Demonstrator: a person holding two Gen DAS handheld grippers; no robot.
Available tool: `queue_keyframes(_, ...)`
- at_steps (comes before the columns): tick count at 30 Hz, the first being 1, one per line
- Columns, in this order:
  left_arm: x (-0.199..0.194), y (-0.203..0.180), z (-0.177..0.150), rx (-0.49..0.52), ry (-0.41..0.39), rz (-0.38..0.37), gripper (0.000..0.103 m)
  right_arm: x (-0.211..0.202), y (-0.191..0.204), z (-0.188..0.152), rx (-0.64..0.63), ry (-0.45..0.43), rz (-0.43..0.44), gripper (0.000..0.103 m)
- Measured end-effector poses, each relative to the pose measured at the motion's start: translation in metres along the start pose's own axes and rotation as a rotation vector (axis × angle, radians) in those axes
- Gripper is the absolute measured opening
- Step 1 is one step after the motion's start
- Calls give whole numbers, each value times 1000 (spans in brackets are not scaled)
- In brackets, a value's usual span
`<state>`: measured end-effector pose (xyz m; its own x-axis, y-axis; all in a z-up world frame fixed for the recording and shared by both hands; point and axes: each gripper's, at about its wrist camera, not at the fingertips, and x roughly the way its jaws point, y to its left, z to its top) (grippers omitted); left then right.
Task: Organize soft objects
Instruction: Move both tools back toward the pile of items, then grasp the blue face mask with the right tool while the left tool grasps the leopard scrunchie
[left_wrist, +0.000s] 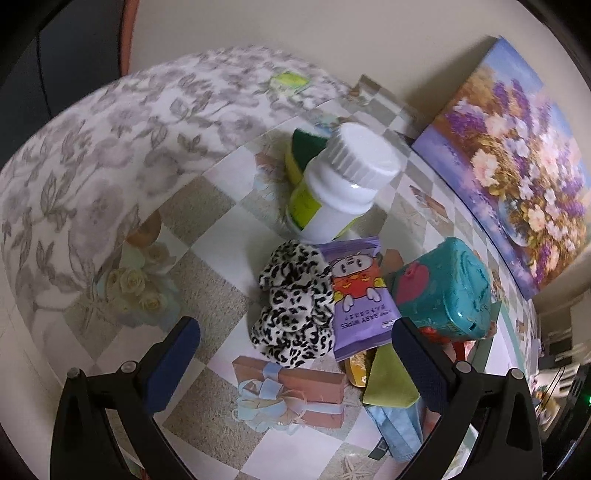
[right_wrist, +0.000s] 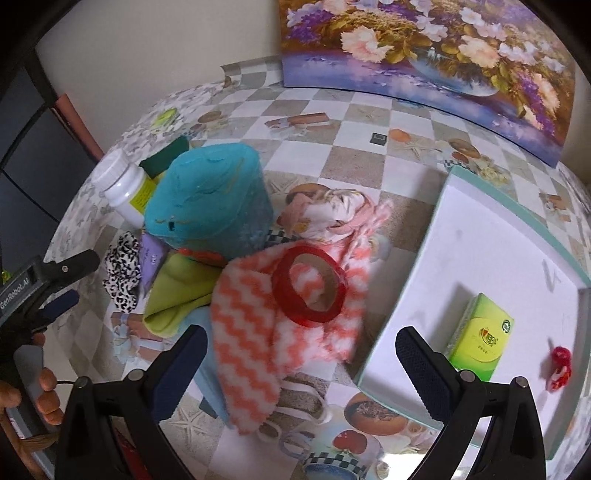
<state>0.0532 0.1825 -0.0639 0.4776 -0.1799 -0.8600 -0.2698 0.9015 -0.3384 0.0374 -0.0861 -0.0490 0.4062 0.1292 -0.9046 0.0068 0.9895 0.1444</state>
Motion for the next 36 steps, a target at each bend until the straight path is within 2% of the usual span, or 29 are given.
queue_keyframes(6, 10, 0, 0, 12, 20, 38, 103, 0, 2, -1, -7, -1, 15, 101)
queue_keyframes(14, 24, 2, 2, 29, 41, 53, 103, 8, 13, -7, -37, 35, 56, 88)
queue_keyframes(18, 31, 5, 4, 28, 57, 60, 102, 4, 29, -9, -100, 22, 81, 83)
queue_keyframes(21, 36, 7, 4, 27, 76, 56, 94, 3, 44, -11, -155, 22, 113, 74)
queue_keyframes(25, 41, 6, 6, 38, 81, 48, 92, 3, 61, -15, -232, 20, 143, 66)
queue_keyframes(29, 44, -1, 6, 75, 84, 34, 77, 2, 71, -18, -289, 13, 172, 61)
queue_keyframes(32, 46, -8, 4, 102, 92, 2, 61, 8, 75, -19, -296, 37, 177, 56)
queue_keyframes(34, 47, -14, 1, 123, 97, -3, 46, 9, 77, -21, -304, 45, 182, 56)
queue_keyframes(36, 48, -16, -1, 136, 103, -3, 39, 9, 81, -22, -318, 47, 185, 56)
